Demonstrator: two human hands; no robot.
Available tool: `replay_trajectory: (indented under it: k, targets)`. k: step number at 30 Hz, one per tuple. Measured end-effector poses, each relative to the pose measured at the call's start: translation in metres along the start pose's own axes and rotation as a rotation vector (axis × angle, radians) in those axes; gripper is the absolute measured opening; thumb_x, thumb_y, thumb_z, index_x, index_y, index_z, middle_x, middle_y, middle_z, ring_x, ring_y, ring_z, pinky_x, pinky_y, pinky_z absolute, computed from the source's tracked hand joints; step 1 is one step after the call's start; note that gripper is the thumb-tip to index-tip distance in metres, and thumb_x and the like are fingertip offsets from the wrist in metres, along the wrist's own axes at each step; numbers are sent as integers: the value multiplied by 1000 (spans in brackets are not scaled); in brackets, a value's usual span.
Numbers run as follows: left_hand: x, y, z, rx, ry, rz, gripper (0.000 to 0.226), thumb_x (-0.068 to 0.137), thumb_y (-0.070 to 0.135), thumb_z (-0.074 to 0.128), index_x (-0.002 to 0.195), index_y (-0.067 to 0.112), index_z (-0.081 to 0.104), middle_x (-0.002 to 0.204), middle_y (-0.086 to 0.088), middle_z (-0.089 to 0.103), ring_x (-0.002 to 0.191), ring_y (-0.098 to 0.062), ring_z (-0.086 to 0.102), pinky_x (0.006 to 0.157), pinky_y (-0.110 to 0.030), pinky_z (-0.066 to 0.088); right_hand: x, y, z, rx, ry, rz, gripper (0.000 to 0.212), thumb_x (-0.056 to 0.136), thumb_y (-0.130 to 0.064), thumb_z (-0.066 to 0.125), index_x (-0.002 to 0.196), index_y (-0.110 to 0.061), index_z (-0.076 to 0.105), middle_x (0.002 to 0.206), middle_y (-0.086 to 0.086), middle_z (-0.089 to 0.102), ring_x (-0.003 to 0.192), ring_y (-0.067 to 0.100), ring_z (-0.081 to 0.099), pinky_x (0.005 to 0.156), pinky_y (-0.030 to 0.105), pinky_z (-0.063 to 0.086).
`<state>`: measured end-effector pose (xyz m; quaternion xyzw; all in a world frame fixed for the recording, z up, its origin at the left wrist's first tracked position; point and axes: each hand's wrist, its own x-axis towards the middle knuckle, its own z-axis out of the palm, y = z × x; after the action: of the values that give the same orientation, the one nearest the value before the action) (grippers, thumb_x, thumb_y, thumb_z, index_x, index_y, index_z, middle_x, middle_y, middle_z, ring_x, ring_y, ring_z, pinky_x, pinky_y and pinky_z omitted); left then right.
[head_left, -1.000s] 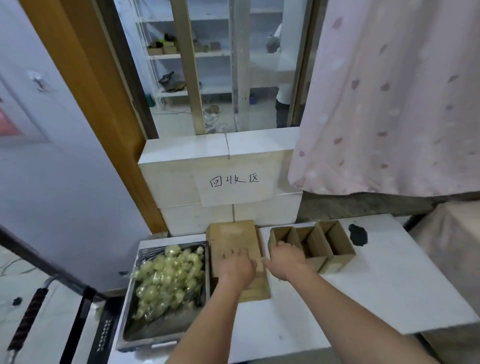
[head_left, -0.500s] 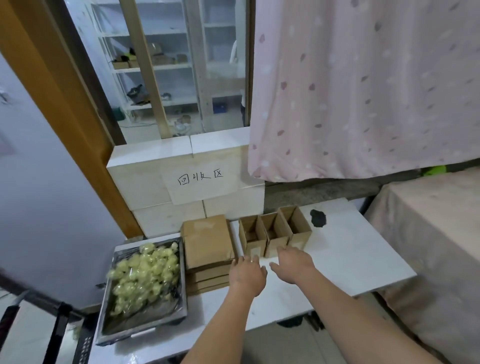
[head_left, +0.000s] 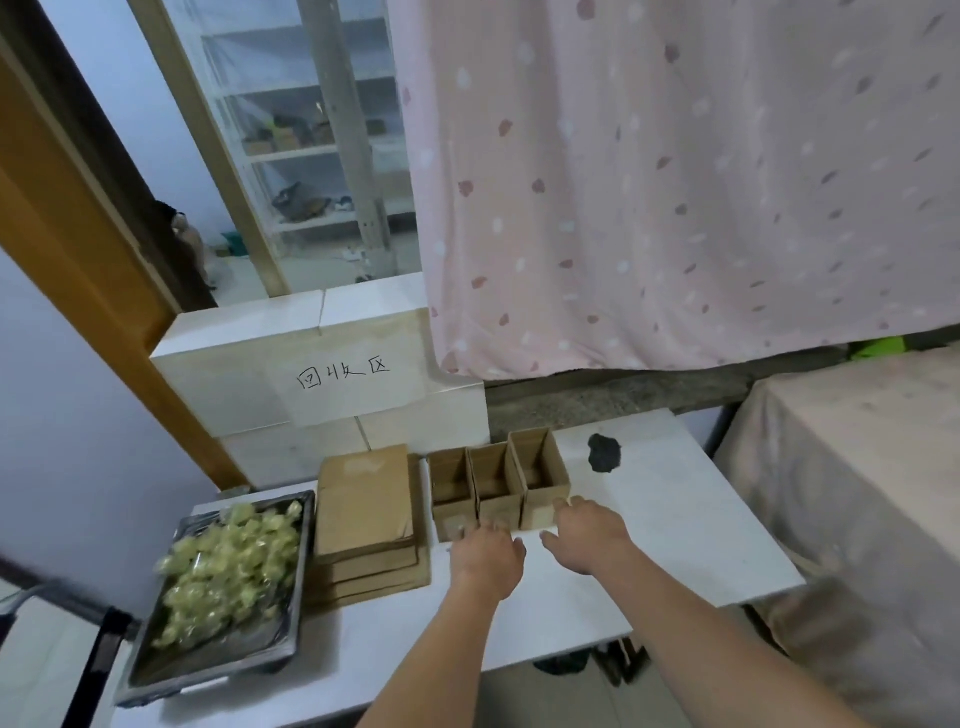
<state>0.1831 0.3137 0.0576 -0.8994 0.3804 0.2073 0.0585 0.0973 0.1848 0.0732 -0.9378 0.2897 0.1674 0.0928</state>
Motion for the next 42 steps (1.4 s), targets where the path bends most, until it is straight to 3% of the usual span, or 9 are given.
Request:
replay_trajectory:
  k: [10,21,31,38,42]
  targets:
    - [23,53,11,12,-32,-81,56,108,40,23,156,12,28,160,-14,30,146,-33,31,121,-44,25,27,64,7,4,-53,-75,57,101,-50,36,144,-13,39,136,12,50,123,30,50,96,39,42]
    - [91,55,-9,16,-29,-56,48,106,34,27,146,11,41,145,-13,47,134,-31,43,114,-44,35,86,82,1,56,-74,-51,52,101,-48,38,140,-13,42,135,12,51,123,30,50,95,40,43]
    - [212,41,-39,-71,-2,-6,53,106,37,29,152,10,33,157,-14,35,144,-30,34,121,-44,25,175,73,-3,215,-157,46,43,101,-44,44,128,-11,48,125,11,57,114,30,57,78,33,42]
    - [273,40,-35,-22,39,78,57,104,28,40,155,9,23,155,-15,35,145,-31,29,122,-46,22,211,65,15,243,-212,123,28,98,-28,48,117,-8,53,117,11,61,107,31,61,75,34,44]
    - [292,41,-28,12,17,108,47,100,14,48,146,8,37,141,-16,49,133,-33,45,118,-44,29,222,64,25,210,-231,154,17,94,-14,50,108,-10,58,108,9,64,99,29,64,68,32,41]
